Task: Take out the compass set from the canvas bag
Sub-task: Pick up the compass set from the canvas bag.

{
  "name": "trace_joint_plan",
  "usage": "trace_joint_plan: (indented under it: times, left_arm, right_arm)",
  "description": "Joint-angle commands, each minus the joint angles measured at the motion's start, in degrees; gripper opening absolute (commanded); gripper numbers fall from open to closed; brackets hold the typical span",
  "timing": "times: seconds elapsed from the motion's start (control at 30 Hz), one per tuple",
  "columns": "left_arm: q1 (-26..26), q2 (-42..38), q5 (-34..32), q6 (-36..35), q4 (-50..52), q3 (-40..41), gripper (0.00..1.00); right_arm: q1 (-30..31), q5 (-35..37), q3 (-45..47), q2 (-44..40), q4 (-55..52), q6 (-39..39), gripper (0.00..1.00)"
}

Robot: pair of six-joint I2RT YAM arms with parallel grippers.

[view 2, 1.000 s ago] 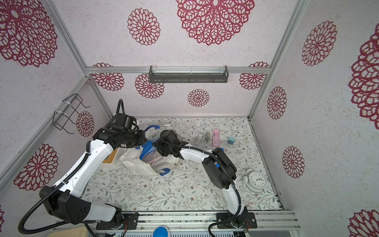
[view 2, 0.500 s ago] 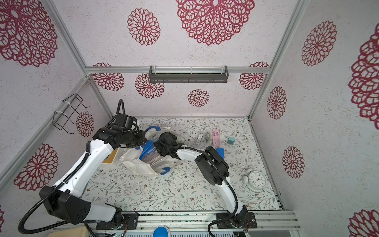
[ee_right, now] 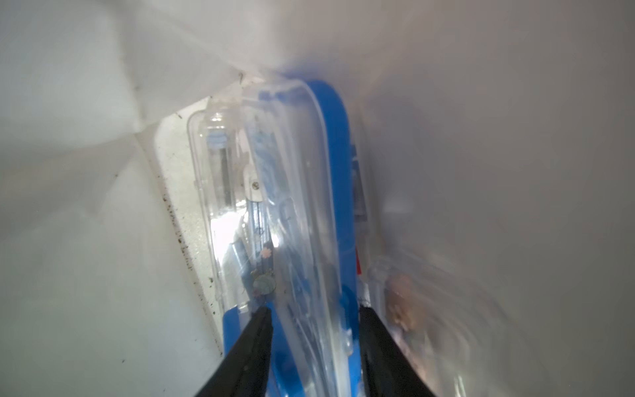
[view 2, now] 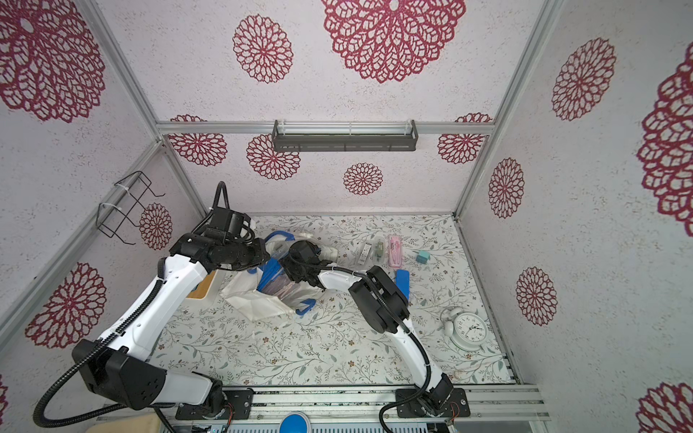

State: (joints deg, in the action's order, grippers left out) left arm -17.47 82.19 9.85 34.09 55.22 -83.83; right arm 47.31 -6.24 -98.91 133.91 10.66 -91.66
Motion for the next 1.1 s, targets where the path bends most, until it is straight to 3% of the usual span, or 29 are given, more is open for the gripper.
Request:
trace_joint_plan:
  times: [0.0, 0.43, 1.07]
  left_arm:
    - [-0.3, -2.2, 1.6, 0.0, -0.5, -0.3, 0.00]
    - [-0.5, -3.6, 0.9, 0.7, -0.6, 1.1, 0.00]
    - [-0.3, -4.1, -3.1, 1.5, -1.4, 1.9, 0.00]
  right_arm:
    - [-1.7, 1.4, -2.4, 1.4, 3.9, -1.1, 0.37]
    - [-2.0, -3.3, -12.9, 4.5, -0.7, 6.2, 0.16]
    - [-1.9, -6.0, 0.9, -10.2, -1.1, 12.8, 0.09]
